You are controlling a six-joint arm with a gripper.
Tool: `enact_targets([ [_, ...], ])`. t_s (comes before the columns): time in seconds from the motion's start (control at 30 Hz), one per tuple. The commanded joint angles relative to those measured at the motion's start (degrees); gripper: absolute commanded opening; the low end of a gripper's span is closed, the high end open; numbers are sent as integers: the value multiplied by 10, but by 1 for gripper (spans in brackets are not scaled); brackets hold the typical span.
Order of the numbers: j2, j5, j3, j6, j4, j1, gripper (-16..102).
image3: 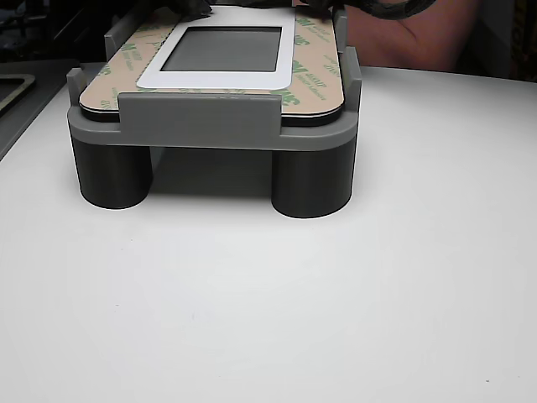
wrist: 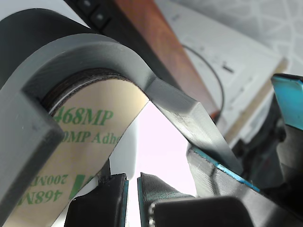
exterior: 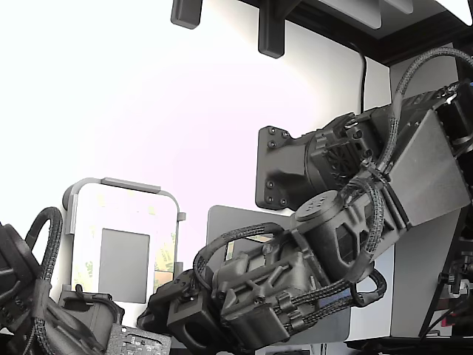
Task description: Peel off protective film from adhesive tape.
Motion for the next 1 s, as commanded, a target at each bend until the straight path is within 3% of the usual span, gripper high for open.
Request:
enact_targets([
  [0.0, 6, -2, -16, 2, -6, -1, 4],
  [0.97, -2, -2, -22, 4, -4, 4, 8],
])
